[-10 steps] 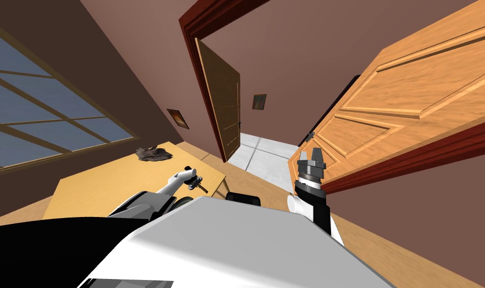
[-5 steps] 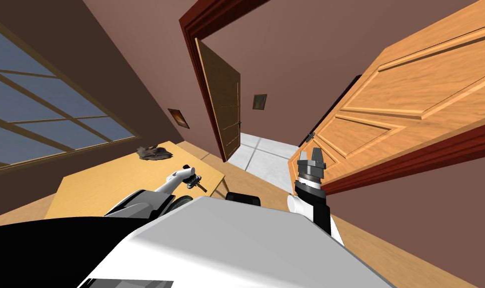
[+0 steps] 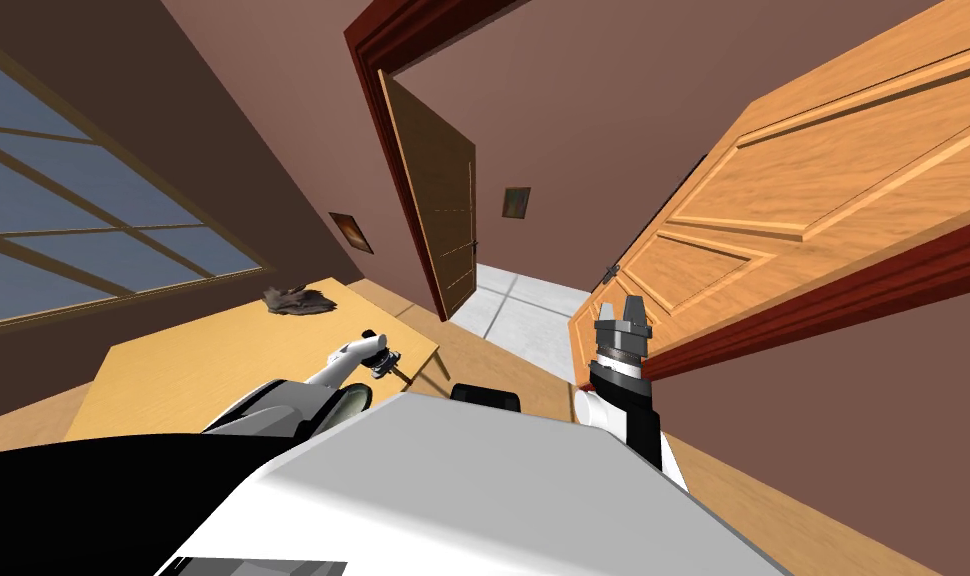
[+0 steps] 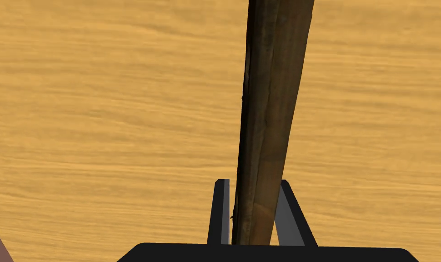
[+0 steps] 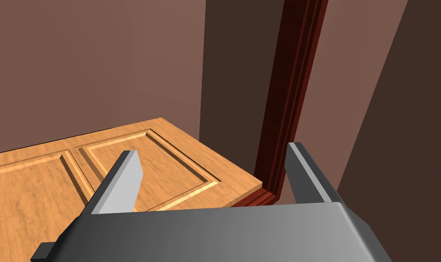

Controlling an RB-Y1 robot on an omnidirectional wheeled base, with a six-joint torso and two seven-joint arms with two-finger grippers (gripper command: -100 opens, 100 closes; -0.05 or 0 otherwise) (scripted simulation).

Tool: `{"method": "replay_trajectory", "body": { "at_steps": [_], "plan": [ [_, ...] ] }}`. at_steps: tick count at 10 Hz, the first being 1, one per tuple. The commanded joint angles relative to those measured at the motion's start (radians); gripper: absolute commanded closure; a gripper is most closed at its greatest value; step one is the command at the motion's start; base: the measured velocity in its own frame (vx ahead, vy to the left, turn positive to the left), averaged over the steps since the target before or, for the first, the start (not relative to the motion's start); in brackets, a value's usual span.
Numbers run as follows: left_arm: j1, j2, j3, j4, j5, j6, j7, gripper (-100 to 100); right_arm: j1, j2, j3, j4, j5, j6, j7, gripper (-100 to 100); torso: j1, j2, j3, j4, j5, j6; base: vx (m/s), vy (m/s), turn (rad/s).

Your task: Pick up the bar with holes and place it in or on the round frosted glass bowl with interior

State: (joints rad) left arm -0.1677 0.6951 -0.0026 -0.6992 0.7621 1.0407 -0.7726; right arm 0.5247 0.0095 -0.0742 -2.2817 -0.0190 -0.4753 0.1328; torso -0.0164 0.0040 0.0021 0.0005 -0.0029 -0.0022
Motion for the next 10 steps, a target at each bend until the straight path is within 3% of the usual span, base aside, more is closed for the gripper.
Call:
{"method": "replay_trajectory", "body": {
  "at_steps": [1,6,10],
  "plan": [
    [-0.002,0.013,0.001,0.010,0.023,0.014,0.015,100,0.000,0.000,0.000,0.000,0.000,0.000,0.000,0,0.000,0.000,0.000,0.000,0.000,0.000,-0.036,-0.238,0.025],
    [-0.006,0.079,0.005,-0.004,0.104,0.096,0.027,100,0.000,0.000,0.000,0.000,0.000,0.000,0.000,0,0.001,0.002,0.001,0.000,-0.001,-0.002,-0.062,-0.191,0.044],
    [-0.012,0.134,0.008,-0.027,0.153,0.167,0.011,100,0.000,0.000,0.000,0.000,0.000,0.000,0.000,0,0.007,0.001,0.001,0.001,0.000,-0.002,-0.080,-0.116,0.052]
  ]
}}
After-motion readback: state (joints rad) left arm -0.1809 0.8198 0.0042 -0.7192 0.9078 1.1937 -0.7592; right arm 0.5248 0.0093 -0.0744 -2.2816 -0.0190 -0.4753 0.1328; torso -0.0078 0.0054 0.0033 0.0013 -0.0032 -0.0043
